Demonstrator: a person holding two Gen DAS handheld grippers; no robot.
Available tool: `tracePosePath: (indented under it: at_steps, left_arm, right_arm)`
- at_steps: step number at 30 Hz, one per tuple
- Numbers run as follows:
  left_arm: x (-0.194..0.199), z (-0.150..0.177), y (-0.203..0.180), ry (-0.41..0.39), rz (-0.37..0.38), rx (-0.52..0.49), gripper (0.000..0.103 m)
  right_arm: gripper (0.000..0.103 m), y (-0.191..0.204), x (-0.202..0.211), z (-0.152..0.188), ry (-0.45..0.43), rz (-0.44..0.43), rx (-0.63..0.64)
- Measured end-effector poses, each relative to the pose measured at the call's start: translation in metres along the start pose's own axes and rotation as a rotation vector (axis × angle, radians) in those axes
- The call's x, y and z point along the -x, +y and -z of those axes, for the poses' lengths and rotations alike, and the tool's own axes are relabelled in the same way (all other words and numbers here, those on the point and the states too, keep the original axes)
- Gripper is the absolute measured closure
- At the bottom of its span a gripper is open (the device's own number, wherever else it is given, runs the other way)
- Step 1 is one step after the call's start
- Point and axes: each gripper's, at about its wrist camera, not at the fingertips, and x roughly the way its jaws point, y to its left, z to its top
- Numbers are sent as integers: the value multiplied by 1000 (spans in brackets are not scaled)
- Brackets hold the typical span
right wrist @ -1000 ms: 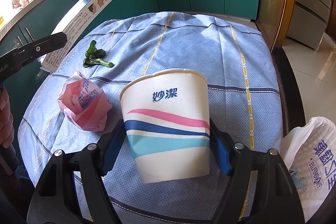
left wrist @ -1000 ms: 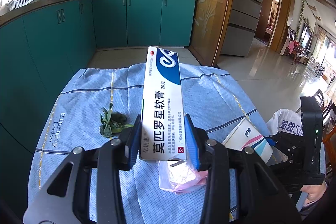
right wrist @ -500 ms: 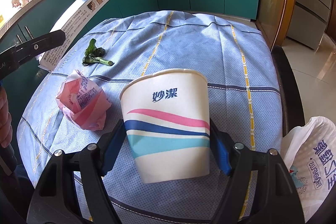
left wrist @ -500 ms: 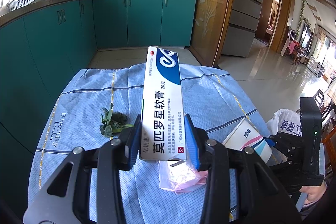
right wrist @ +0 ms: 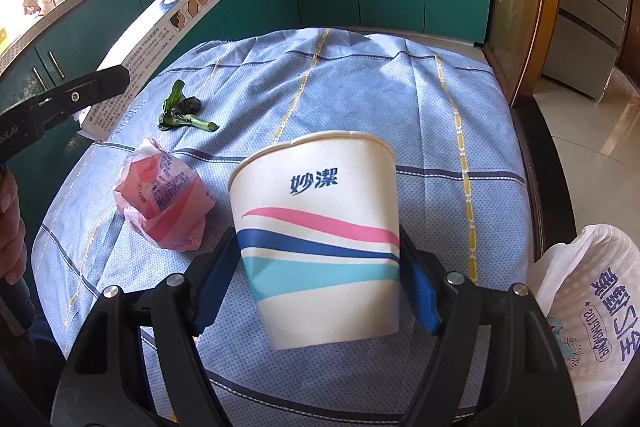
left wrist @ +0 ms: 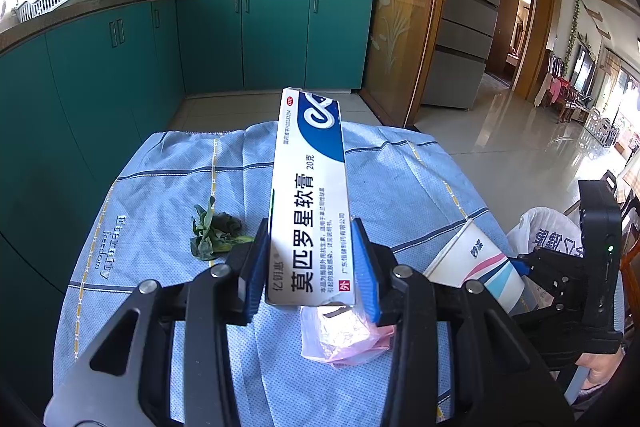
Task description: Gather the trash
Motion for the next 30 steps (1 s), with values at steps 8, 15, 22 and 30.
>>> tracePosePath:
  at_steps: [8, 15, 22, 30]
  left_arm:
    - [1, 2, -2, -3, 1, -16, 63]
    - [1, 3, -4, -1, 4, -21, 63]
    - [-1, 4, -6, 3, 3, -29, 63]
    - [0, 5, -7, 1, 3, -29, 63]
  right_arm:
    - [29, -2, 12, 5, -19, 20, 7]
    - [29, -3, 15, 9, -21, 26, 7]
    - [29, -4, 18, 10, -27, 32, 5]
    - [29, -4, 21, 10, -32, 33, 4]
